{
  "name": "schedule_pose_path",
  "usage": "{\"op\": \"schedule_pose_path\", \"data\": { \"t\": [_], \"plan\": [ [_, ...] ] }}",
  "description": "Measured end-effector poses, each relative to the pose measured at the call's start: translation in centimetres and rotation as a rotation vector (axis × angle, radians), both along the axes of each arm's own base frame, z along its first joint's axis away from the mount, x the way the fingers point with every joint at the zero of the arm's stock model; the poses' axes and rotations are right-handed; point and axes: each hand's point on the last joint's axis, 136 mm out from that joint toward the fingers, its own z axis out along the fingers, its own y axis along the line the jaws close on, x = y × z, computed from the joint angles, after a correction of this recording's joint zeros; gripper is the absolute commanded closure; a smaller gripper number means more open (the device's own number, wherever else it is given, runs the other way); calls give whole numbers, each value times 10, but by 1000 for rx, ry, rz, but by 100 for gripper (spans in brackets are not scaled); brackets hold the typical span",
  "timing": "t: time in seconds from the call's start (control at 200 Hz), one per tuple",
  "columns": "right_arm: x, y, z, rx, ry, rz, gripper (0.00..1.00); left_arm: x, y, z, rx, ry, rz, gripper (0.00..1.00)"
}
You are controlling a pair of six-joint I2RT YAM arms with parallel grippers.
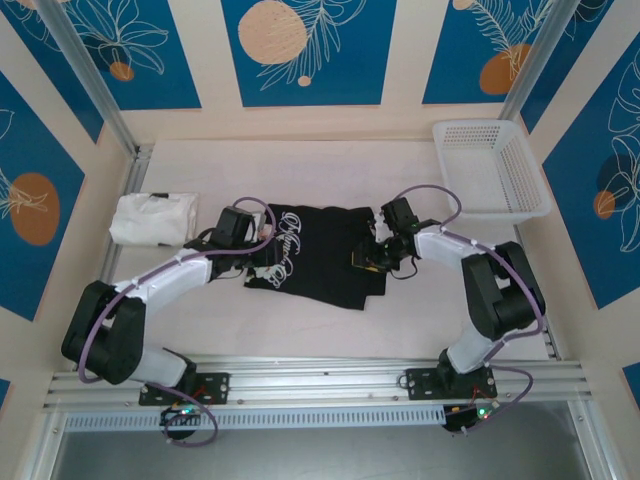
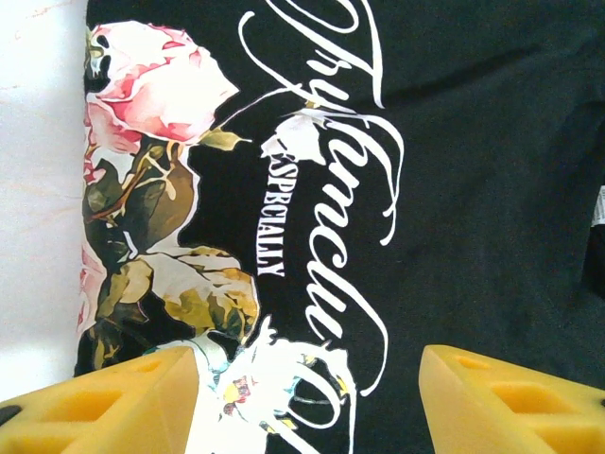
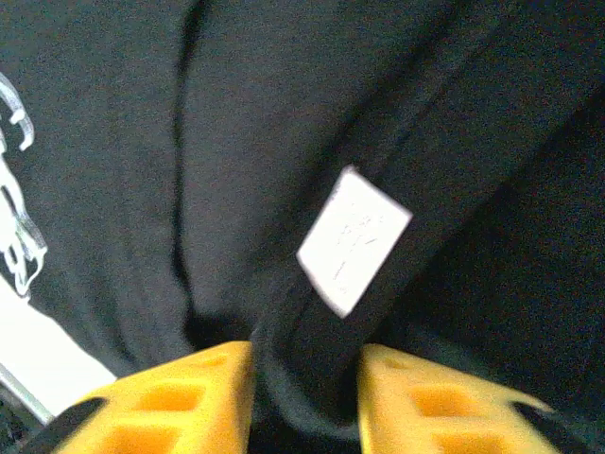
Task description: Fold the inside-out t-shirt
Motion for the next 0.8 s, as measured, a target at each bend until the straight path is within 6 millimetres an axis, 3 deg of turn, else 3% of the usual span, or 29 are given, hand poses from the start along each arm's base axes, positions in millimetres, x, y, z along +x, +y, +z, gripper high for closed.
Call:
{"op": "schedule_pose_path", "data": {
  "t": [0.15, 0.48, 0.585, 0.735, 0.8],
  "plan": [
    [7, -8, -6, -30, 3, -30, 100, 0, 0, 0, 0, 0, 0, 37],
    [15, -43, 41, -24, -130, -135, 99, 1, 0, 1, 0, -2, 0, 37],
    [16, -52, 27, -42, -88, -160, 90, 2, -1, 3, -2, -6, 0, 37],
    [11, -70, -23, -137, 49, -185, 77, 6, -3, 8, -3, -20, -6, 36],
    [15, -73, -21, -130, 51, -192, 71, 7, -3, 10, 1, -26, -13, 36]
  ]
}}
